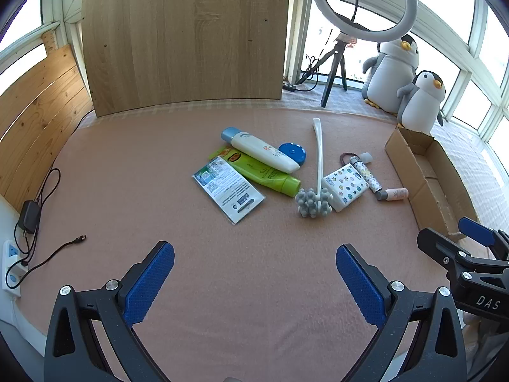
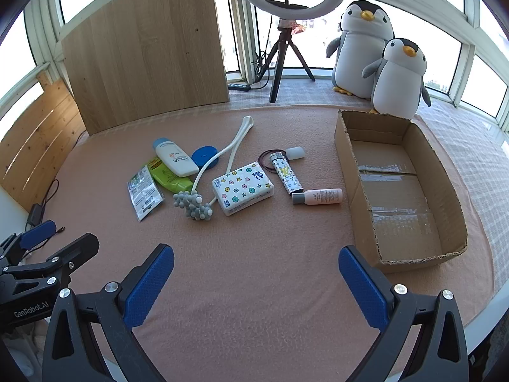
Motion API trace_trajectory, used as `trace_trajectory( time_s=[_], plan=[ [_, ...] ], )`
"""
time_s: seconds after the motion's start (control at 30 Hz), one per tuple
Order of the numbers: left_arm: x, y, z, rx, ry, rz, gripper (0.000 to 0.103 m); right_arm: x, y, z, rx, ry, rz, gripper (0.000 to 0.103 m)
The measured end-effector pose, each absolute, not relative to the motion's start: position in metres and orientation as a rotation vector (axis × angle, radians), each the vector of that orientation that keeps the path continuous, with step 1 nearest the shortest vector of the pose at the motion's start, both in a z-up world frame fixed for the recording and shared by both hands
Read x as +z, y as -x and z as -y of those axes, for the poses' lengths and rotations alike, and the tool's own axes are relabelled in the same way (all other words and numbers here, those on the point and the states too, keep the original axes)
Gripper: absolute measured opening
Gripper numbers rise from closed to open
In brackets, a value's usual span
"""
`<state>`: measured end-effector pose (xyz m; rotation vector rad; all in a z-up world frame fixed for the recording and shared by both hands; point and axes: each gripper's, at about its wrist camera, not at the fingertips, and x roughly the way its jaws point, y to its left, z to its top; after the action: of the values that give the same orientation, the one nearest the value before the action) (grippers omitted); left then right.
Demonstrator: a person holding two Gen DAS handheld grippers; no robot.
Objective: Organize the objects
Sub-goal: 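Move the left tool toward the white massager's grey knobbed head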
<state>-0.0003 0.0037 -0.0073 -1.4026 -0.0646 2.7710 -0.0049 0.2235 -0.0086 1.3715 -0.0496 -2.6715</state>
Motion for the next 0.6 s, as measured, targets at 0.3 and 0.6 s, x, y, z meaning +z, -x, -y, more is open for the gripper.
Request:
trace_trajectory(
  time_s=[0.3,0.6],
  plan=[
    [-0.0085,0.0043,-0.0054,2.762,1.411,0.06,0.103,-0.0108,0.0068,-0.2244,-2.67,-1.383,0.055,0.102],
    [-0.0099,0.0046,-0.0062,2.761,1.404,0.056,0.103,-0.0112,0.0068,-0.224,-2.668,-1.392,0.055,0.102]
  ],
)
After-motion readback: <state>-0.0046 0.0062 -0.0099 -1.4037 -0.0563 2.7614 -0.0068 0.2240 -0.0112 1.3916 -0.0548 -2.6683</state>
